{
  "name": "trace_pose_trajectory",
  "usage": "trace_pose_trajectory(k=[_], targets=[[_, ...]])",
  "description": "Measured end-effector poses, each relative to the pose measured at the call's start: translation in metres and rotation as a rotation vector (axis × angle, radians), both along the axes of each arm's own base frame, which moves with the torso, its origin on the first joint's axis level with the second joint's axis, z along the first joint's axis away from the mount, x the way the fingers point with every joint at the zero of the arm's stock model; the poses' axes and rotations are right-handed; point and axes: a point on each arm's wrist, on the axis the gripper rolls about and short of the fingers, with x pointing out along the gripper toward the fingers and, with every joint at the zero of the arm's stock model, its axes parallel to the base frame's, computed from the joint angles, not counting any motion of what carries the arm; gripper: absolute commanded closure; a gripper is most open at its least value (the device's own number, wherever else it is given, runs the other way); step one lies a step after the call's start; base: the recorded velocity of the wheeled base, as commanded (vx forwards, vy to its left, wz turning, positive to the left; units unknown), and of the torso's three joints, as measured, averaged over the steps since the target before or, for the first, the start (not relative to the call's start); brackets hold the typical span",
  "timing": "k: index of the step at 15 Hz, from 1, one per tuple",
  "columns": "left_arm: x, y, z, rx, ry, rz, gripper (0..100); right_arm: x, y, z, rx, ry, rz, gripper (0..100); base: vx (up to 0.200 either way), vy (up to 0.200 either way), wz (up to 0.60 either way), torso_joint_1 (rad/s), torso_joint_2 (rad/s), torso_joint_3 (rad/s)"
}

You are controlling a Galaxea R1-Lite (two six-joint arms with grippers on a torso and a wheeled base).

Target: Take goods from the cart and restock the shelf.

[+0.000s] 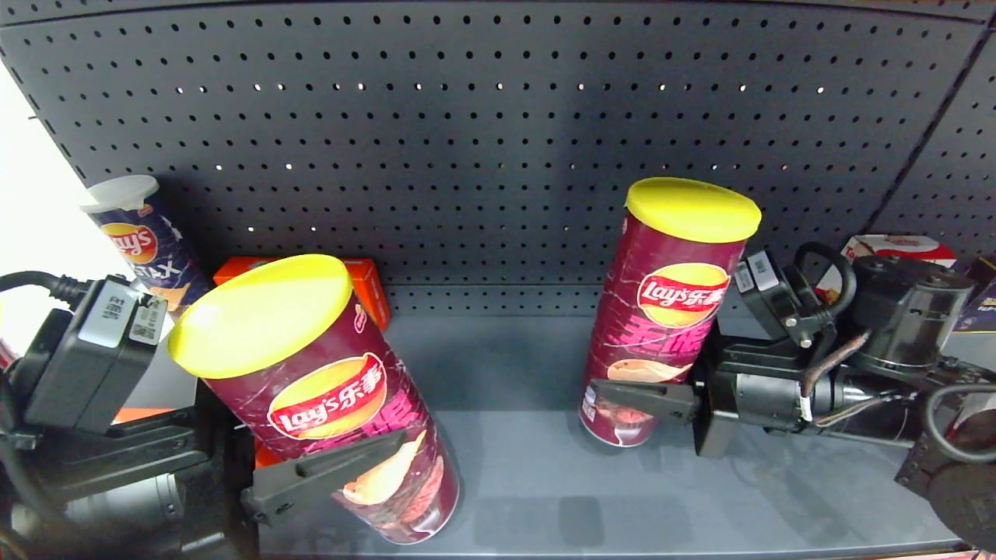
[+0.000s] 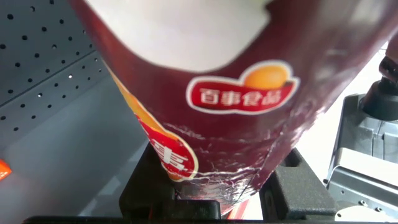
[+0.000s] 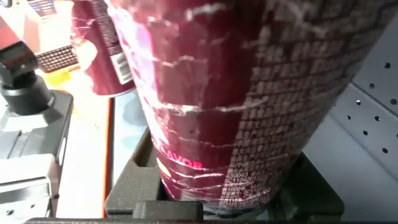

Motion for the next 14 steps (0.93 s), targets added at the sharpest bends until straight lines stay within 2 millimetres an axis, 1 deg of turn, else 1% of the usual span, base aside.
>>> trace_pose_trajectory(k=[3,5,8,14], targets=[[0.0,0.0,0.002,-0.003,-0.006,-0.001,100,-0.012,0.006,-0.011,0.003,-0.007,-0.004,100,0.0,0.0,0.0,0.0,0.0,0.0],[0.0,0.0,0.002,-0.004,-0.007,0.0,100,-0.013,0.007,-0.017,0.007,-0.014,0.001,100,0.0,0.0,0.0,0.0,0.0,0.0],[0.0,0.0,0.002,-0.011,0.005,0.001,100,-0.015,0.007,-0.032,-0.016,0.021,0.005,100,0.0,0.0,0.0,0.0,0.0,0.0],[0.0,0.0,0.002,-0.015,0.01,0.003,100,-0.018,0.004,-0.046,-0.051,0.058,0.011,100,0.0,0.0,0.0,0.0,0.0,0.0]])
